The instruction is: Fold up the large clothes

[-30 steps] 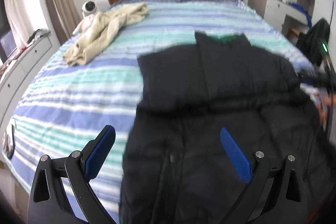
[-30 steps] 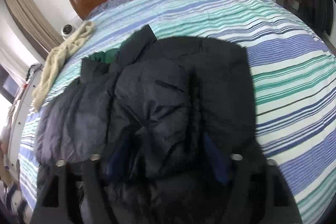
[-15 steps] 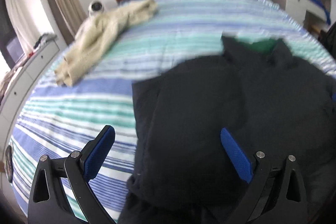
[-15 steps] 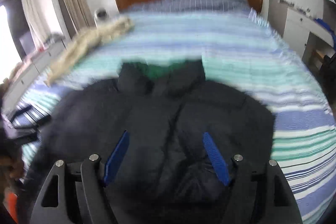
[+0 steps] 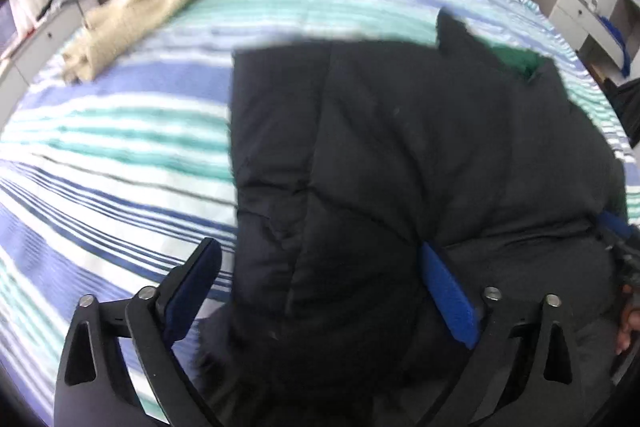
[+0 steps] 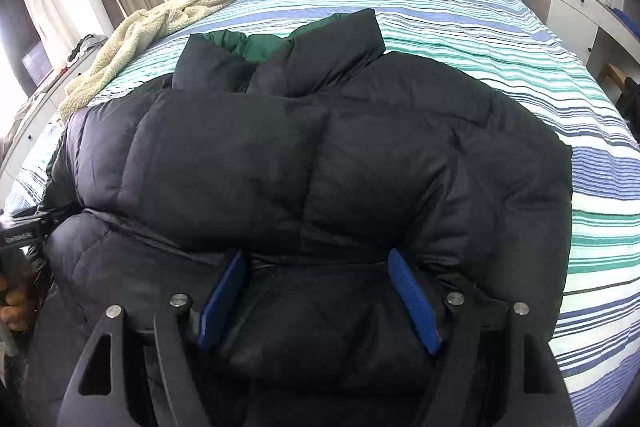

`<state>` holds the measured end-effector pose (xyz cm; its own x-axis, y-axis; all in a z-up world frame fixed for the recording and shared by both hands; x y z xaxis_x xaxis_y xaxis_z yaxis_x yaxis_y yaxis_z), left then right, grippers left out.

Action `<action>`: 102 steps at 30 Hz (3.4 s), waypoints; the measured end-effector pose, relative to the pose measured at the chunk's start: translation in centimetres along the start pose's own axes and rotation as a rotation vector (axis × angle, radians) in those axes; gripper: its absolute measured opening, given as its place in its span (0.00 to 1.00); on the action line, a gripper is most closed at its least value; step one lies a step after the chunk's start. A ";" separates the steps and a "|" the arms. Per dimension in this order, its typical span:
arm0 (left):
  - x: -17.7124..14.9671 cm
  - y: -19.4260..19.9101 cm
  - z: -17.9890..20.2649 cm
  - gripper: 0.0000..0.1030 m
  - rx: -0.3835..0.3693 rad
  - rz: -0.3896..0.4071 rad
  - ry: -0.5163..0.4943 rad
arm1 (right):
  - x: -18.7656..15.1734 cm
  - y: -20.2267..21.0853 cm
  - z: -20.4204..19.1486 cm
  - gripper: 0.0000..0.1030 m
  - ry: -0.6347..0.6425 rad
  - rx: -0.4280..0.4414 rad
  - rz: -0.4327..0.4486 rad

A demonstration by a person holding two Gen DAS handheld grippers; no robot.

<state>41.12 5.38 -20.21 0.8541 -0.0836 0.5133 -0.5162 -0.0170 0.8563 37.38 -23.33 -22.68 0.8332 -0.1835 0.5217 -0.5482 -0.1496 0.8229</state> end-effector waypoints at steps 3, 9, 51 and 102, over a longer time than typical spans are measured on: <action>2.6 3.1 -0.1 0.96 -0.014 0.101 0.004 | -0.1 0.3 0.1 0.73 -0.005 0.009 0.011; 6.4 1.3 -0.2 0.97 0.068 0.145 -0.006 | -0.1 0.2 -0.1 0.73 -0.005 0.006 0.022; -16.7 11.8 3.1 0.99 -0.044 -0.029 -0.306 | -14.5 14.0 -3.2 0.73 0.289 -0.056 -0.178; -28.4 15.0 -2.0 0.99 -0.287 -0.110 0.019 | -29.1 24.2 8.2 0.75 -0.324 0.179 -0.161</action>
<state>9.27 9.48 -21.86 0.9063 -0.0781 0.4153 -0.3842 0.2570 0.8868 -0.72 -29.62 -19.81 0.8591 -0.4360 0.2681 -0.4405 -0.3633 0.8209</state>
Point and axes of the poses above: each gripper's, at about its wrist camera, not at the fingertips, and y roughly against the way its jaws point, z to its right, x to its top, the point moved 5 cm from there along -y, roughly the way its jaws point, and after that the axes turned 10 degrees about -y, right-handed, at the moved point
